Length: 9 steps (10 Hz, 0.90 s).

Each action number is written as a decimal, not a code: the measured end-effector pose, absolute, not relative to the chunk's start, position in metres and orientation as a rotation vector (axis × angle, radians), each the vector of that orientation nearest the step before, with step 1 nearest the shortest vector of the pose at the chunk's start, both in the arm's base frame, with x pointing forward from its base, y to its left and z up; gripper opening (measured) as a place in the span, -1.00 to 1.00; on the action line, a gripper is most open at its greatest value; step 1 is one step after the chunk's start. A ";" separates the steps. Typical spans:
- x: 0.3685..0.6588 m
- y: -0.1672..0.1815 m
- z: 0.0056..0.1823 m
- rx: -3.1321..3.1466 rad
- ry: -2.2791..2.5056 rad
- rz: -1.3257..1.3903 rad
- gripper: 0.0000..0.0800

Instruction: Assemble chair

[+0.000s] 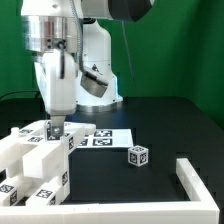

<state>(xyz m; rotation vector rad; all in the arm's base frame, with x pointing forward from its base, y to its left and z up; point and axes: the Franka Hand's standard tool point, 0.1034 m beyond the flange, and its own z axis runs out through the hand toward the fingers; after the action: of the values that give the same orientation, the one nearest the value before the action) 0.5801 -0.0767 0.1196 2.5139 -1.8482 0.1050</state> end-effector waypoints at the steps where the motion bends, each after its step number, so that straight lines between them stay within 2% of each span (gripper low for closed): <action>1: 0.580 -0.078 0.119 2.563 -1.775 0.105 0.61; 4: 0.580 -0.078 0.119 2.747 -1.460 0.100 0.62; 9: 0.582 -0.075 0.120 3.004 -0.657 0.109 0.62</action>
Offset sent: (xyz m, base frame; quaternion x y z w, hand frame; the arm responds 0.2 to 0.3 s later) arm 0.0000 0.0000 0.0000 0.0000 0.0000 -0.1938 0.9810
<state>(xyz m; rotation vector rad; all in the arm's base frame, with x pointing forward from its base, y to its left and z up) 0.5820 -0.0749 0.1201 3.0044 -0.6566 0.1095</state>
